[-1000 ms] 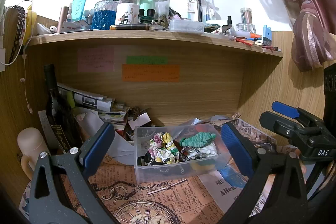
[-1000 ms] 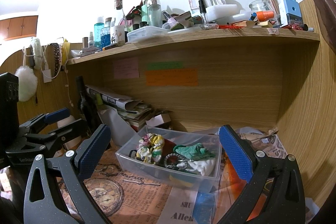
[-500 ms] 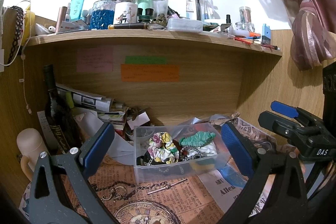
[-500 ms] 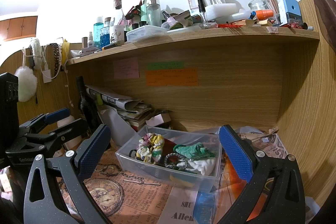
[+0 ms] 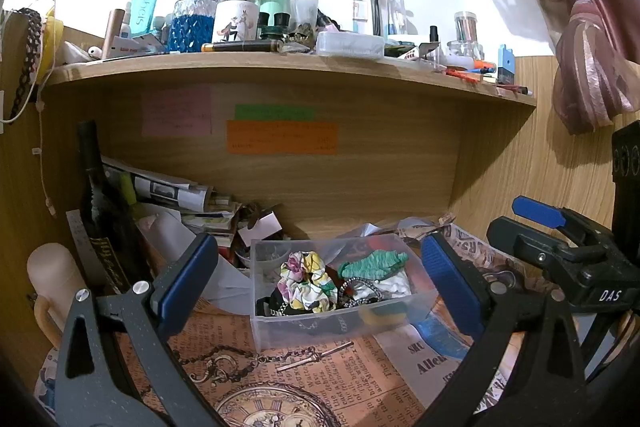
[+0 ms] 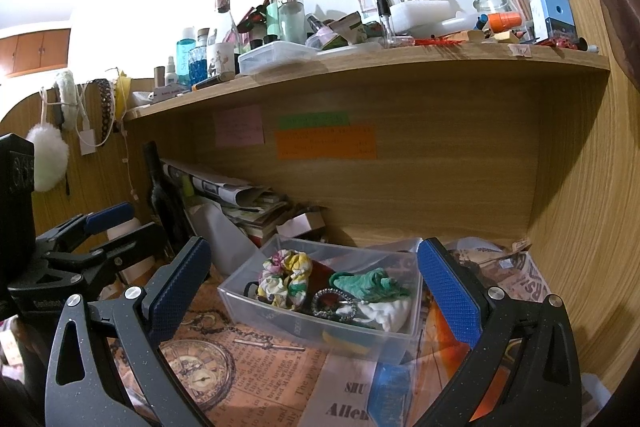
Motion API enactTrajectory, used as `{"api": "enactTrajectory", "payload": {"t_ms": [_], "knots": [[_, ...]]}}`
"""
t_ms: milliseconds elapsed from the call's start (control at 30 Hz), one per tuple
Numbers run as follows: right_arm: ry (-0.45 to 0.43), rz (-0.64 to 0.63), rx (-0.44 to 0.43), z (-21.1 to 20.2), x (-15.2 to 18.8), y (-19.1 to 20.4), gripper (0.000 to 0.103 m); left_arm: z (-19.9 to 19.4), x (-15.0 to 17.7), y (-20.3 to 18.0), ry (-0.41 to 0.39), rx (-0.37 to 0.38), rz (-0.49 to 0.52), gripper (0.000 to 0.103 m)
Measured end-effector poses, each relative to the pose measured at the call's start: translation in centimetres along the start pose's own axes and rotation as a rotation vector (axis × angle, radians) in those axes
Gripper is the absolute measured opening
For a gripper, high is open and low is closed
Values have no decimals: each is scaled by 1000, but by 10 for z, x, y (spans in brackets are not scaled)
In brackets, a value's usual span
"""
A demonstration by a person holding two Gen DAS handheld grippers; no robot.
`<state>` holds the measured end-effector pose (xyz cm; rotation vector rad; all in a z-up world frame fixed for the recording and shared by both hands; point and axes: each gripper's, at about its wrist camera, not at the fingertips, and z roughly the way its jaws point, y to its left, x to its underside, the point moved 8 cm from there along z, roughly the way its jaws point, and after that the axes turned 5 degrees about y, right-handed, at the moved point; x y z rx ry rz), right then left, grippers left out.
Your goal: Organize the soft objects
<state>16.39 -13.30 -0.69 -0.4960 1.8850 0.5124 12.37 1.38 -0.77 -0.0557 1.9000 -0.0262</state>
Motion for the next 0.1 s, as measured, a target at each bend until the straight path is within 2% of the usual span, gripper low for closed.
{"api": "enactTrajectory", "payload": {"t_ms": [100], "knots": [[4, 1, -2, 2, 1, -1, 103, 2, 1, -1, 7, 2, -3, 103]]}}
